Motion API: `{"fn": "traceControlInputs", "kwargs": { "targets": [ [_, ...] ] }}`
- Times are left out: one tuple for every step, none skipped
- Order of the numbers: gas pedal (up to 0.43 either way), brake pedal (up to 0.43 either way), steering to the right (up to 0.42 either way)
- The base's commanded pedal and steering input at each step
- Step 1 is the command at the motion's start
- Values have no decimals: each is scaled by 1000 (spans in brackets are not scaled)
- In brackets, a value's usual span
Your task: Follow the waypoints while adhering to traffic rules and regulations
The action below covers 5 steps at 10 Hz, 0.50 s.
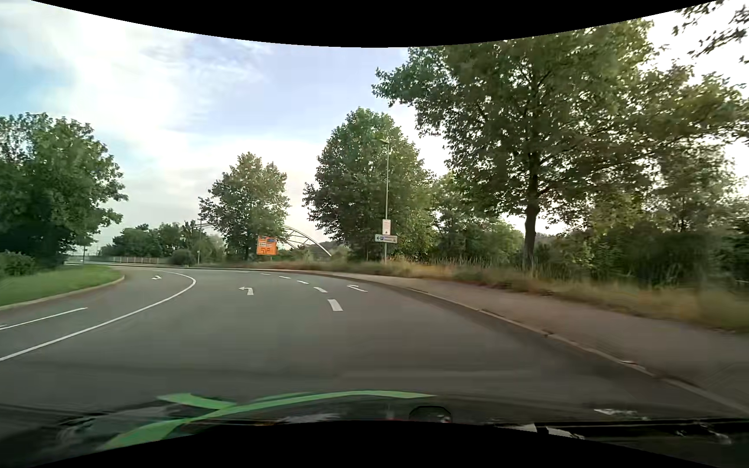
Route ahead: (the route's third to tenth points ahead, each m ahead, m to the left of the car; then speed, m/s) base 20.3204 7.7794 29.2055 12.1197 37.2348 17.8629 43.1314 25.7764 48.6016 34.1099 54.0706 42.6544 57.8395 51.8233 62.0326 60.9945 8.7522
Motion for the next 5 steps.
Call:
{"fn": "traceControlInputs", "kwargs": {
  "targets": [
    [280,0,-62],
    [280,0,-62],
    [280,0,-63],
    [280,0,-66],
    [280,0,-70]
  ]
}}
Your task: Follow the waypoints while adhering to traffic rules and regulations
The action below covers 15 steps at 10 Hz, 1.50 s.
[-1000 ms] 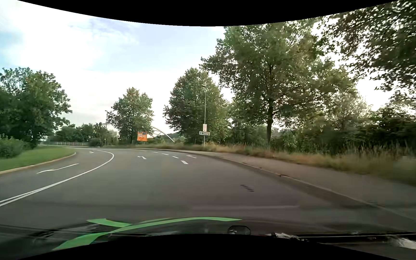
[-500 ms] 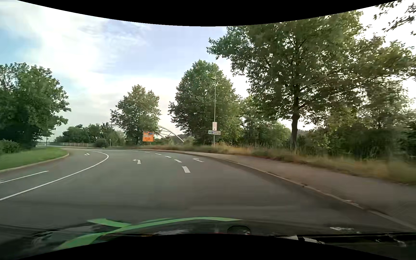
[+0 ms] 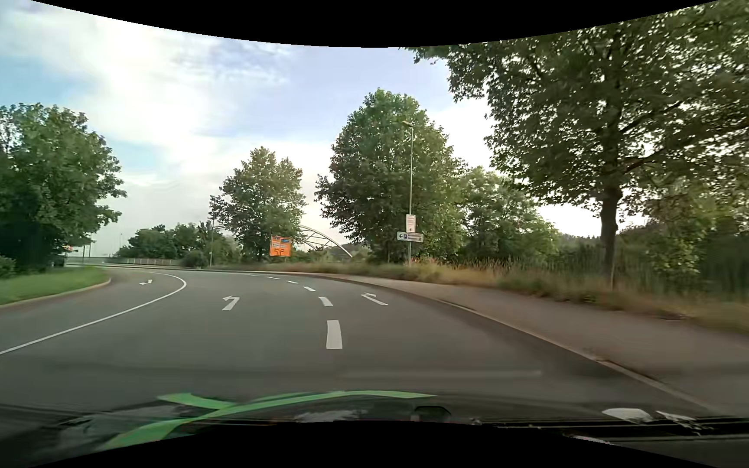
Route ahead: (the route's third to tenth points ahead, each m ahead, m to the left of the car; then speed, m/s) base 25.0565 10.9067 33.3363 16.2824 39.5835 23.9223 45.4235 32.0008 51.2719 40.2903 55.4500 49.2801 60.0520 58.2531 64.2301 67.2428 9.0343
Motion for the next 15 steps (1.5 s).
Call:
{"fn": "traceControlInputs", "kwargs": {
  "targets": [
    [268,0,-73],
    [220,0,-77],
    [220,0,-79],
    [220,0,-80],
    [228,0,-81],
    [228,0,-82],
    [248,0,-83],
    [260,0,-83],
    [260,0,-83],
    [260,0,-83],
    [260,0,-83],
    [260,0,-83],
    [260,0,-81],
    [260,0,-80],
    [260,0,-80]
  ]
}}
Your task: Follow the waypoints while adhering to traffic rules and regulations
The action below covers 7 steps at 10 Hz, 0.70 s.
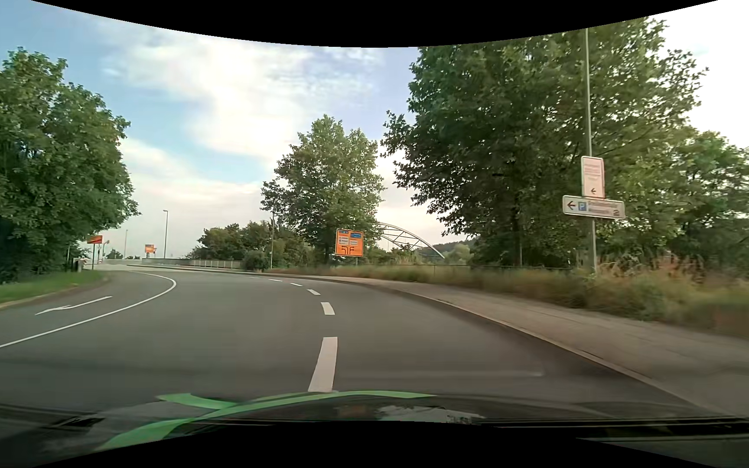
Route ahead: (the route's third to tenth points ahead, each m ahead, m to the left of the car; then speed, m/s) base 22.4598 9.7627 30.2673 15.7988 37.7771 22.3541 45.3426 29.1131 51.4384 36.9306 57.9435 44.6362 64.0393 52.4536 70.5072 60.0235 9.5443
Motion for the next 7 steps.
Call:
{"fn": "traceControlInputs", "kwargs": {
  "targets": [
    [260,0,-80],
    [260,0,-79],
    [260,0,-79],
    [260,0,-78],
    [260,0,-78],
    [260,0,-78],
    [240,0,-78]
  ]
}}
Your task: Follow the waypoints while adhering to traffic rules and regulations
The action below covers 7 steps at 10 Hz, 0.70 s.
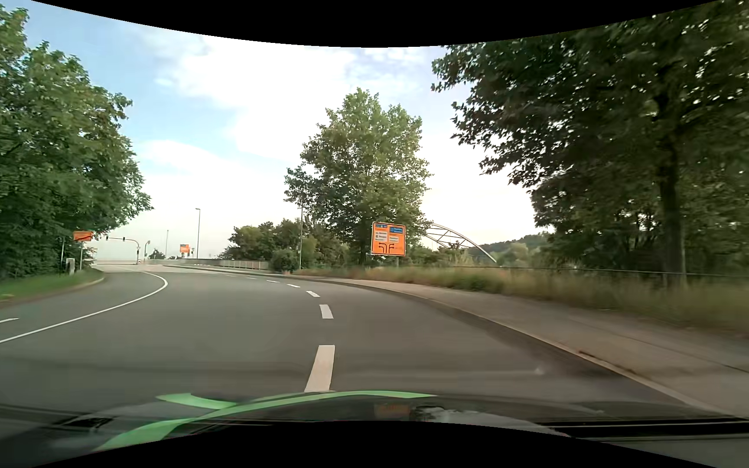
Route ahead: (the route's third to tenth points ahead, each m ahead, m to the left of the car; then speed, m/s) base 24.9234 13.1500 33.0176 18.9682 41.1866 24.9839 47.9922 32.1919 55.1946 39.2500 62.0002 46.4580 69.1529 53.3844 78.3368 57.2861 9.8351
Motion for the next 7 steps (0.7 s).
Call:
{"fn": "traceControlInputs", "kwargs": {
  "targets": [
    [228,0,-78],
    [228,0,-78],
    [228,0,-79],
    [228,0,-79],
    [240,0,-80],
    [240,0,-82],
    [240,0,-85]
  ]
}}
